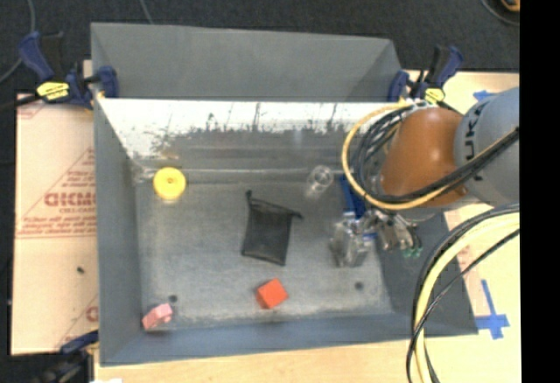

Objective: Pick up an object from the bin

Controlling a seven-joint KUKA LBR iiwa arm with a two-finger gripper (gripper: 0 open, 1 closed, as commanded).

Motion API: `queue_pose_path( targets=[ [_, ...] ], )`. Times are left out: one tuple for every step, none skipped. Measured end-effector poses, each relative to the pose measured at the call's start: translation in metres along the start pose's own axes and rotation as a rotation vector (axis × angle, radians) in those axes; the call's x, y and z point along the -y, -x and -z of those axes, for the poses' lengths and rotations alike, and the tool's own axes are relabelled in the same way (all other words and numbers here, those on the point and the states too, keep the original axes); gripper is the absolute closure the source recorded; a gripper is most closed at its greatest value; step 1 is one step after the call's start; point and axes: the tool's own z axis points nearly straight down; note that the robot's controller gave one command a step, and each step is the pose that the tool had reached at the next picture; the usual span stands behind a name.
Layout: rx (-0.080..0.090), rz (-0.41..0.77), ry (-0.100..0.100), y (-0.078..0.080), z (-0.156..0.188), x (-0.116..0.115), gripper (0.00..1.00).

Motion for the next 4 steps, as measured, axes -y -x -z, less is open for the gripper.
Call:
queue_pose_path(
  targets=[
    [-0.001,0.002,0.000,0.000,0.000,0.000,0.00],
    [-0.001,0.003,-0.001,0.000,0.000,0.000,0.00],
    [0.009,-0.018,0.002,0.022,0.013,-0.097,0.00],
    [0.007,0.152,-0.004,0.055,-0.001,-0.044,0.00]
  ],
)
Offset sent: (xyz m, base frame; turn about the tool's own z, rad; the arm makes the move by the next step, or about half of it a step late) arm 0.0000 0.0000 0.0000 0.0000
